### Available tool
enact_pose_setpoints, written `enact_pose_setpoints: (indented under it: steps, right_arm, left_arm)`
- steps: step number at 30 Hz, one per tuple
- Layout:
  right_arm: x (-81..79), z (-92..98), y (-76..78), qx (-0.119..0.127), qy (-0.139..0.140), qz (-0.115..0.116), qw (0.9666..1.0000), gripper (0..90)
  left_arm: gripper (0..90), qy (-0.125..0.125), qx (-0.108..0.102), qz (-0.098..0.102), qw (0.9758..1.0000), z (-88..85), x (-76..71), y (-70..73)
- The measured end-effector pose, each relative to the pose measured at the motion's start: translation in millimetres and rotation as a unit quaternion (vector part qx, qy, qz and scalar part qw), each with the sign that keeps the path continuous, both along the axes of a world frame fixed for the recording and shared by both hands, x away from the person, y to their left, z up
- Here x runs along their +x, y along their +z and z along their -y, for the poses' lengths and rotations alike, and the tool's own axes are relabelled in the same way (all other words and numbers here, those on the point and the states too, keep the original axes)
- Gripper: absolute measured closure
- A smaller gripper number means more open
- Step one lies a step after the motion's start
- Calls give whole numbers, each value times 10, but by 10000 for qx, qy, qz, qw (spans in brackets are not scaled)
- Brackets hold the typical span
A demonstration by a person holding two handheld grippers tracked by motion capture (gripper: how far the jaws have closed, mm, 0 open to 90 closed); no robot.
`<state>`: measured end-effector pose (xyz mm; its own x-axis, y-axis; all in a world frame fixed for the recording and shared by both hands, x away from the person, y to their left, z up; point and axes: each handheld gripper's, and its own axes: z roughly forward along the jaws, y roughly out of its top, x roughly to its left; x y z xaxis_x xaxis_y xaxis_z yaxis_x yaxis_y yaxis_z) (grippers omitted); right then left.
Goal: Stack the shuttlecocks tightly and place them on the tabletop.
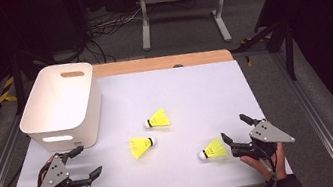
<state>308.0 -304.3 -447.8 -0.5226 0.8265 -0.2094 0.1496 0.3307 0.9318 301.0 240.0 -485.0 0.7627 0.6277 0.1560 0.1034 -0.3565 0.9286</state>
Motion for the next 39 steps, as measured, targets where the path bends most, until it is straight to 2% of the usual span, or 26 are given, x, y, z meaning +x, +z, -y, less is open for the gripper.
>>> enact_pose_setpoints:
  steps: [2, 4, 10, 14, 19, 21, 22, 23, 24, 25, 27, 28, 29, 30, 31, 33, 34, 37, 38, 39]
  right_arm:
    - [24, -18, -3, -34, 42, -10, 10000, 153]
    - [46, -32, 0, -36, 65, -10, 10000, 153]
    - [57, -34, 21, -31, 66, 22, 10000, 155]
    - [64, -14, 19, -8, 10, -1, 10000, 156]
    - [64, 5, -3, -69, -43, -35, 10000, 162]
    - [61, 18, -13, -66, -69, -65, 9999, 165]
    - [51, 26, -16, -70, -93, -83, 9999, 167]
    - [51, 26, -16, -70, -93, -83, 9999, 167]
    - [45, 28, -18, -90, -111, -85, 9999, 169]
    - [32, 32, -21, -118, -126, -83, 9998, 171]
    - [12, 44, -27, -125, -153, -90, 9998, 173]
    - [-3, 53, -30, -145, -180, -94, 9997, 175]
    - [-10, 57, -30, -149, -205, -99, 9996, 176]
    - [-10, 57, -30, -149, -205, -99, 9996, 176]
    - [-18, 61, -30, -143, -214, -97, 9996, 177]
    - [-30, 70, -28, -166, -260, -107, 9995, 180]
    - [-38, 71, -26, -157, -279, -109, 9994, 181]
    - [-51, 78, -22, -130, -286, -92, 9995, 184]
    - [-53, 80, -21, -135, -293, -92, 9994, 185]
    - [-58, 83, -21, -134, -297, -95, 9994, 187]
  left_arm:
    - [151, -85, 89, -18, 9999, 49, -25, -4]
    - [169, -180, 118, -119, 9997, 102, -40, -25]
    - [261, -516, 221, -356, 9978, 267, -28, -75]
    - [299, -696, 299, -511, 9958, 417, 53, -98]
    - [345, -1012, 589, -522, 9918, 679, 176, -100]
    - [373, -1075, 656, -607, 9902, 779, 249, -108]
    - [385, -1059, 767, -644, 9893, 848, 291, -117]
    - [393, -1059, 767, -644, 9893, 848, 291, -117]
    - [393, -1050, 878, -668, 9883, 896, 329, -125]
    - [401, -1085, 861, -691, 9880, 920, 355, -134]
    - [445, -1134, 918, -775, 9863, 967, 398, -141]
    - [499, -1158, 919, -756, 9861, 977, 405, -143]
    - [528, -1237, 1000, -797, 9840, 1013, 422, -150]
    - [550, -1237, 1000, -797, 9840, 1013, 422, -150]
    - [550, -1260, 1025, -815, 9833, 1030, 426, -156]
    - [610, -1330, 1055, -844, 9819, 1063, 451, -158]
    - [649, -1310, 1123, -813, 9816, 1080, 463, -156]
    - [755, -1346, 1067, -878, 9812, 1113, 498, -154]
    - [755, -1339, 1037, -879, 9816, 1122, 507, -152]
    - [811, -1354, 1003, -900, 9816, 1130, 518, -150]
